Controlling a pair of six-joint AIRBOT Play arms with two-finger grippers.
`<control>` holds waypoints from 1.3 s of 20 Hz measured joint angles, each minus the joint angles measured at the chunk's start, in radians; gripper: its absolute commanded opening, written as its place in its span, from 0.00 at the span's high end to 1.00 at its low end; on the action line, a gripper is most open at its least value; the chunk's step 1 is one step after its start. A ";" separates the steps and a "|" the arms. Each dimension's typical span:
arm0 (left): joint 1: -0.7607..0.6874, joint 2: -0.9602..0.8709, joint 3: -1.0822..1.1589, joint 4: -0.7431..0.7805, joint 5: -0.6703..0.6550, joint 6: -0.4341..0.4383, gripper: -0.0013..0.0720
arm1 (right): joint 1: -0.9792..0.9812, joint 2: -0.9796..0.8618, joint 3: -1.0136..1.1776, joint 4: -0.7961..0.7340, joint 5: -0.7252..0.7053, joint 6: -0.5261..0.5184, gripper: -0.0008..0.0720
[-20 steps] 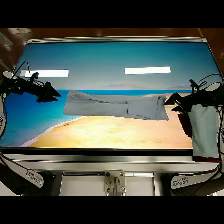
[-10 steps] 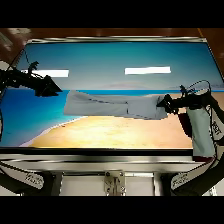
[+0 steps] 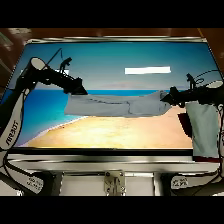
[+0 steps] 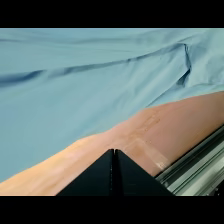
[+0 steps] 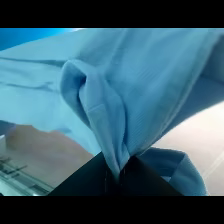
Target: Fold the shirts.
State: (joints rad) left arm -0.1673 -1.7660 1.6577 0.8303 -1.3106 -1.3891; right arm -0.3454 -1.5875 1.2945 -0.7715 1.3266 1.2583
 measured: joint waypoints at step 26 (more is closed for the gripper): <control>-0.028 0.037 0.000 -0.304 0.331 0.087 0.93 | 0.466 0.392 0.000 -0.152 -0.127 0.381 0.90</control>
State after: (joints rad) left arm -0.1955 -1.7290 1.6577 0.5266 -0.9798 -1.3018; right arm 0.1204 -1.1954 1.2945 -0.9234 1.1992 1.6398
